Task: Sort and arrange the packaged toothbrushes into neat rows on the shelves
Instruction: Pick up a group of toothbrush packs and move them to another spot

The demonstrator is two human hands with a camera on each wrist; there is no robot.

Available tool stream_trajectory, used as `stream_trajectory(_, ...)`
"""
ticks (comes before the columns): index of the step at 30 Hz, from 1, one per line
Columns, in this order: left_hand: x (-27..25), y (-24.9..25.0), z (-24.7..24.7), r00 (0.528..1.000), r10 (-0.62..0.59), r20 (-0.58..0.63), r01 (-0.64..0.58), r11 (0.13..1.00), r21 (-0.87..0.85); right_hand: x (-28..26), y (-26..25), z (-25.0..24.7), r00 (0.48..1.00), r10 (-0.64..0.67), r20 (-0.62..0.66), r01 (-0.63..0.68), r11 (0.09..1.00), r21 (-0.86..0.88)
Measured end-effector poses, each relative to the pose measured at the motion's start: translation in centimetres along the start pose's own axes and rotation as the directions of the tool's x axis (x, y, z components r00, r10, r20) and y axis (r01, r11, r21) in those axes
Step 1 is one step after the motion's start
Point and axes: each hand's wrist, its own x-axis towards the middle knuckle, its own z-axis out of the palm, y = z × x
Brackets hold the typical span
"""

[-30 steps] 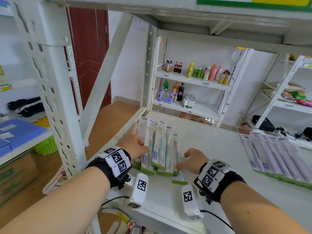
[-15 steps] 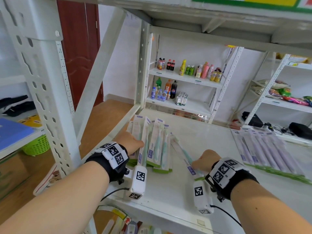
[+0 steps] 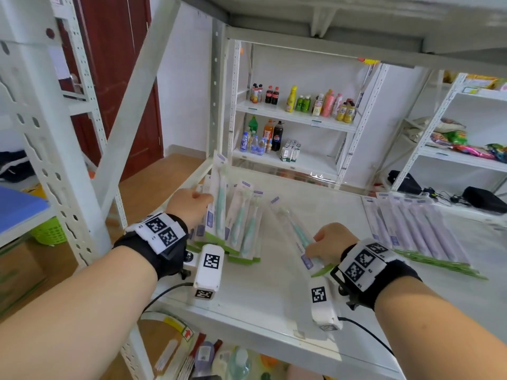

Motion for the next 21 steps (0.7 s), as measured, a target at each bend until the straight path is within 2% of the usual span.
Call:
stream_trajectory(3, -1.0, 1.1, 1.2, 0.999, -0.004, 0.046, 0.014, 0.977, -0.214, -0.9, 2.0, -1.1, 0.999, 0.005, 0.040, -0.008, 0.997, 0.074)
stream_trajectory(5, -2.1, 1.9, 2.5, 0.993, 0.014, 0.116, 0.023, 0.950, -0.310, -1.2, 4.1, -1.5, 0.998, 0.009, 0.064, -0.022, 0.979, 0.203)
stream_trajectory(8, -4.0, 3.2, 4.8, 0.972, 0.026, 0.233, 0.071, 0.915, -0.398, -1.8, 7.5, -1.5, 0.994, 0.035, 0.106, -0.081, 0.879, 0.469)
stream_trajectory(10, -5.3, 4.0, 6.5, 0.954, 0.012, 0.299, 0.119, 0.901, -0.417, -2.4, 9.5, -1.3, 0.990, 0.055, 0.127, -0.118, 0.811, 0.574)
stream_trajectory(15, -7.7, 4.6, 11.1, 0.885, -0.029, 0.465, 0.216, 0.910, -0.354, -4.1, 13.1, -0.7, 0.985, 0.086, 0.153, -0.164, 0.753, 0.638)
stream_trajectory(21, -10.0, 4.8, 15.5, 0.823, -0.073, 0.563, 0.283, 0.913, -0.296, -6.4, 14.1, 0.1, 0.989, 0.082, 0.119, -0.132, 0.847, 0.515)
